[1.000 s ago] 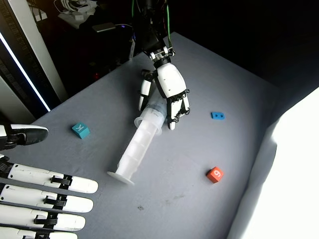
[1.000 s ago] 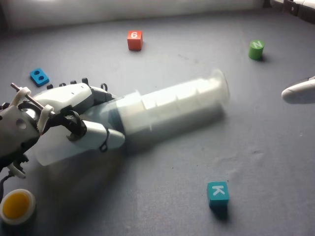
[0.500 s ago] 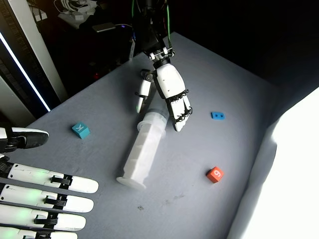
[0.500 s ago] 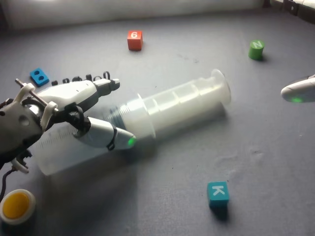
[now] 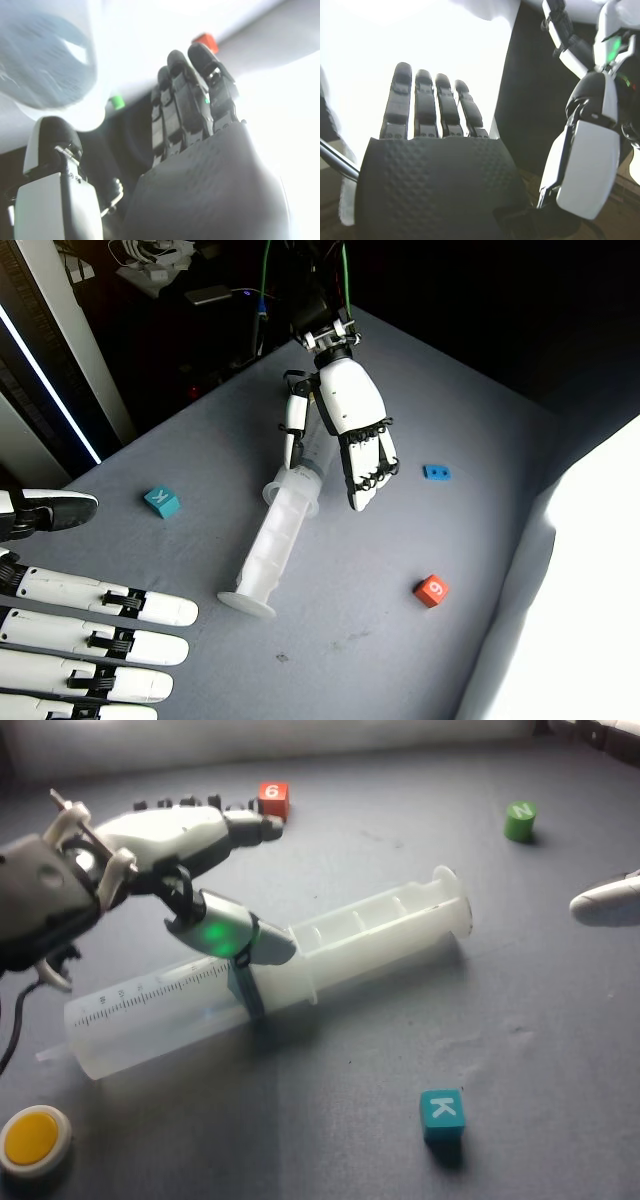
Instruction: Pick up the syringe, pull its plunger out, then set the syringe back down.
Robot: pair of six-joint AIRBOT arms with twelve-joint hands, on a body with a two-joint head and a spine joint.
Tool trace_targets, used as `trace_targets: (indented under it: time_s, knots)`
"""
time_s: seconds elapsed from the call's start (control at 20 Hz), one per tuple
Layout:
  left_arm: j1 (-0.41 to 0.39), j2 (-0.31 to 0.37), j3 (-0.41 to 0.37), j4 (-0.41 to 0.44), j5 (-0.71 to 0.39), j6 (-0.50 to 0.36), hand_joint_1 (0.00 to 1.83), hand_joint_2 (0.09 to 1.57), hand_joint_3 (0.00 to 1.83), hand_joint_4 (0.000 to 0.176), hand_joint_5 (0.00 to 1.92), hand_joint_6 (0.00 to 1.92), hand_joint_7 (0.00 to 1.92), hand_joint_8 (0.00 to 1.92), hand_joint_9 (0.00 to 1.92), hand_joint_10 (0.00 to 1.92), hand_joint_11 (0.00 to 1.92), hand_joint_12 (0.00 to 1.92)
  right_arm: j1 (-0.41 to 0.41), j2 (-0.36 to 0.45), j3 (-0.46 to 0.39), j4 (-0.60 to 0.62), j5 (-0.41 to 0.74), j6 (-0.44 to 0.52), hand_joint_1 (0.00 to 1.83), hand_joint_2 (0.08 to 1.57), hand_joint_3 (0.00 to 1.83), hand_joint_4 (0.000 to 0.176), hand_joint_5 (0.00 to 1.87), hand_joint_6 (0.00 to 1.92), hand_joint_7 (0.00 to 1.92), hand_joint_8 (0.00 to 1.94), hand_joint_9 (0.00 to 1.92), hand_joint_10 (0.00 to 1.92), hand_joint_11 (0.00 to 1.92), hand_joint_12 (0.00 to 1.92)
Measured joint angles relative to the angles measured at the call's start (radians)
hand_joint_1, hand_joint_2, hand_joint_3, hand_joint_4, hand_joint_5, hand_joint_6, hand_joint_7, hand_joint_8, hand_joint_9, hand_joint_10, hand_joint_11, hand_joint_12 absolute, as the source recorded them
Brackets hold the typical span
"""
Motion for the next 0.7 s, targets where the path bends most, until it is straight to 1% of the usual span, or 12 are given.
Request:
trace_targets:
  time_s: [0.1, 0.2, 0.25, 0.3, 0.35, 0.4, 0.45, 0.5, 0.55, 0.6, 0.65, 0.7]
  knots:
    - [-0.051, 0.023, -0.014, 0.001, 0.041, 0.05, 0.59, 0.88, 0.0, 0.0, 0.13, 0.0, 0.2, 0.0, 0.2, 0.0, 0.0, 0.56, -0.005, 0.0, 0.0, 0.0, 0.001, 0.0, 0.56, 0.81, 0.0, 0.0, 0.0, 0.0, 0.02, 0.0, 0.03, 0.0, 0.0, 0.2]
    - [-0.094, 0.041, -0.023, 0.005, 0.074, 0.084, 0.43, 0.89, 0.0, 0.0, 0.08, 0.0, 0.15, 0.0, 0.14, 0.0, 0.0, 0.4, -0.005, 0.0, 0.0, 0.0, -0.002, 0.0, 0.5, 0.9, 0.0, 0.0, 0.0, 0.0, 0.03, 0.0, 0.05, 0.0, 0.0, 0.25]
    - [-0.114, 0.047, -0.025, 0.005, 0.094, 0.095, 0.43, 0.89, 0.0, 0.0, 0.08, 0.0, 0.15, 0.0, 0.14, 0.0, 0.0, 0.4, -0.005, 0.0, 0.0, 0.0, 0.0, 0.0, 0.5, 0.9, 0.0, 0.0, 0.0, 0.0, 0.03, 0.0, 0.05, 0.0, 0.0, 0.25]
    - [-0.15, 0.056, -0.027, 0.006, 0.131, 0.11, 0.34, 0.86, 0.0, 0.0, 0.1, 0.0, 0.2, 0.0, 0.22, 0.0, 0.0, 0.49, -0.005, 0.0, 0.0, -0.003, 0.001, 0.0, 0.5, 0.92, 0.0, 0.0, 0.06, 0.0, 0.11, 0.0, 0.14, 0.0, 0.0, 0.47]
    - [-0.164, 0.059, -0.027, 0.007, 0.147, 0.118, 0.34, 0.86, 0.0, 0.0, 0.1, 0.0, 0.2, 0.0, 0.22, 0.0, 0.0, 0.49, -0.005, 0.0, 0.0, -0.004, 0.001, 0.0, 0.5, 0.92, 0.0, 0.0, 0.06, 0.0, 0.11, 0.0, 0.14, 0.0, 0.0, 0.47]
    - [-0.192, 0.061, -0.027, 0.013, 0.18, 0.136, 0.35, 0.84, 0.0, 0.0, 0.27, 0.01, 0.41, 0.02, 0.39, 0.03, 0.0, 0.68, -0.005, 0.0, 0.0, -0.005, 0.001, 0.0, 0.46, 0.94, 0.0, 0.0, 0.11, 0.0, 0.17, 0.01, 0.19, 0.01, 0.0, 0.57]
    - [-0.215, 0.065, -0.031, 0.016, 0.213, 0.147, 0.17, 0.97, 0.01, 0.0, 0.55, 0.1, 0.65, 0.12, 0.6, 0.15, 0.04, 1.08, -0.006, 0.0, 0.0, -0.005, 0.001, 0.0, 0.52, 0.95, 0.0, 0.0, 0.4, 0.07, 0.51, 0.1, 0.53, 0.13, 0.05, 1.12]
    - [-0.236, 0.072, -0.042, 0.025, 0.251, 0.152, 0.12, 1.16, 0.0, 0.0, 0.45, 1.28, 0.46, 1.36, 0.36, 1.53, 0.25, 1.75, -0.006, 0.0, 0.0, -0.005, 0.002, 0.0, 0.44, 1.07, 0.0, 0.0, 0.48, 1.12, 0.52, 1.24, 0.48, 1.35, 0.27, 1.75]
    - [-0.253, 0.077, -0.052, 0.034, 0.283, 0.152, 0.02, 1.25, 0.0, 0.0, 0.51, 1.79, 0.57, 1.81, 0.54, 1.84, 0.52, 1.89, -0.006, 0.0, 0.0, -0.004, 0.002, 0.0, 0.26, 1.17, 0.01, 0.0, 0.55, 1.76, 0.62, 1.8, 0.58, 1.81, 0.57, 1.89]
    - [-0.267, 0.08, -0.06, 0.045, 0.307, 0.152, 0.02, 1.25, 0.0, 0.0, 0.51, 1.79, 0.57, 1.81, 0.54, 1.84, 0.52, 1.89, -0.006, 0.0, 0.0, -0.005, 0.0, -0.002, 0.26, 1.17, 0.01, 0.0, 0.55, 1.76, 0.62, 1.8, 0.58, 1.81, 0.57, 1.89]
    - [-0.288, 0.094, -0.074, 0.053, 0.328, 0.151, 0.19, 1.37, 0.0, 0.026, 1.33, 1.92, 1.48, 1.92, 1.48, 1.92, 1.45, 1.92, -0.006, 0.0, 0.0, -0.007, 0.002, -0.002, 0.15, 1.36, 0.02, 0.0, 1.21, 1.91, 1.31, 1.94, 1.31, 1.92, 1.33, 1.92]
    - [-0.302, 0.105, -0.086, 0.058, 0.331, 0.151, 0.74, 1.4, 0.06, 0.036, 1.46, 1.92, 1.63, 1.92, 1.64, 1.92, 1.6, 1.92, -0.006, 0.0, 0.0, -0.008, 0.005, -0.002, 0.41, 1.44, 0.02, 0.0, 1.34, 1.92, 1.49, 1.94, 1.51, 1.92, 1.53, 1.92]
